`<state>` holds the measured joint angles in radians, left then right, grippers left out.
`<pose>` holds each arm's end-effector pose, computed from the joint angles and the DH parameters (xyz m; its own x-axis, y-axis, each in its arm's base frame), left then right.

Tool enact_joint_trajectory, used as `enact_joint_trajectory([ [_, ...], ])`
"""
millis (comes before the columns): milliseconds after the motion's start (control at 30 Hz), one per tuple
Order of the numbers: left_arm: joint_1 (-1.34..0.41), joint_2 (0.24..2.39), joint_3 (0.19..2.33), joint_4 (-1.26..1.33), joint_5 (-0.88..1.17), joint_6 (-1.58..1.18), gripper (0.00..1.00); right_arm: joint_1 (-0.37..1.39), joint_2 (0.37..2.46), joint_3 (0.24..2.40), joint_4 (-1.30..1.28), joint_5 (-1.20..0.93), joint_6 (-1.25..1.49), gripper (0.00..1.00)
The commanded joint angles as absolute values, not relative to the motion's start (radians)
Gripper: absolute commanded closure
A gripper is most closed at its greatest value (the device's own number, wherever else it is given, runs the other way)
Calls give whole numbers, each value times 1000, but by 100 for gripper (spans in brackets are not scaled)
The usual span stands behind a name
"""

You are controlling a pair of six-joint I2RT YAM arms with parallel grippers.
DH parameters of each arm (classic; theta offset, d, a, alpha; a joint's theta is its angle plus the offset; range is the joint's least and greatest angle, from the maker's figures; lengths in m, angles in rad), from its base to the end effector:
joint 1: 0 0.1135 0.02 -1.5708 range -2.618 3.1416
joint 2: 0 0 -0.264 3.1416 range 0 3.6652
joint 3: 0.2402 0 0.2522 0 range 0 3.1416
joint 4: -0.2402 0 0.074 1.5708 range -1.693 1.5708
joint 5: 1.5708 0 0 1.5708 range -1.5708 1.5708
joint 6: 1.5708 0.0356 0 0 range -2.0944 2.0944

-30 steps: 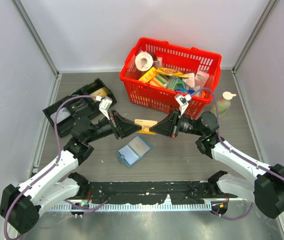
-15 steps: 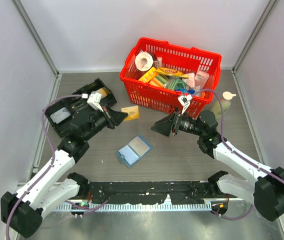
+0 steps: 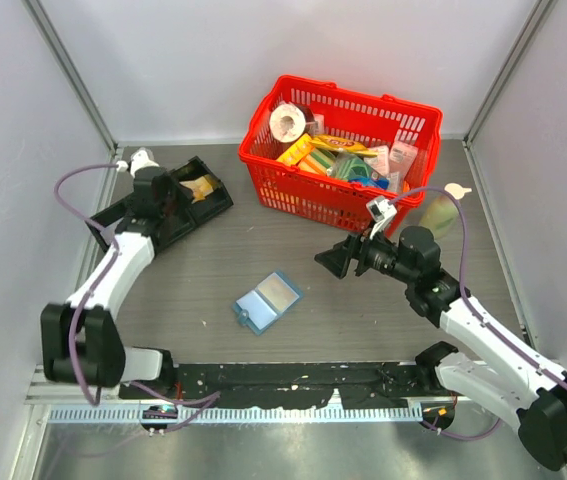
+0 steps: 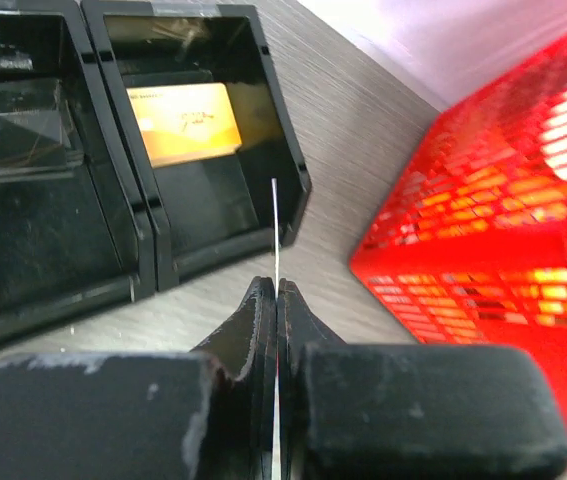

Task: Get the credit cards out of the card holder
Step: Place the credit card in the storage box.

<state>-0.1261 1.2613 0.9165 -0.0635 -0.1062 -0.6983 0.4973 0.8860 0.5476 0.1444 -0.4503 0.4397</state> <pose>0.2890 -0.0328 0.2952 -0.3201 -0.6038 -0.7300 -0.2314 0.7971 -0.5578 0.1755 0.1129 0.2728 -0.4959 0.1669 -0.8522 -0.6562 0.5708 0.4936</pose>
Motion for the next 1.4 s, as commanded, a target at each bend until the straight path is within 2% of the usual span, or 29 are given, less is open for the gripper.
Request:
enact_joint_trajectory([
  [0,-77,1445,1057,-6,-124,-739,98,495,844,561,129,-377,376,20],
  [300,-37,1814,1339,5,-156,-758,94,497,838,557,127,-397,367,20],
  [567,-37,1959,1448,3,-126,-799,91,497,861,569,114,-410,362,20],
  [700,-32,1989,1491,-60,-133,-779,79,495,868,581,100,-423,359,20],
  [1000,-32,1947,1566,-216,-172,-667,36,497,862,614,43,-411,350,20],
  [1133,-38,1887,1592,-281,-163,-644,27,497,871,630,6,-413,347,20],
  [1267,-83,1778,1585,-368,-164,-624,27,497,897,643,-34,-425,353,20],
  [1367,-159,1660,1494,-402,-160,-632,27,506,942,664,-73,-436,348,20],
])
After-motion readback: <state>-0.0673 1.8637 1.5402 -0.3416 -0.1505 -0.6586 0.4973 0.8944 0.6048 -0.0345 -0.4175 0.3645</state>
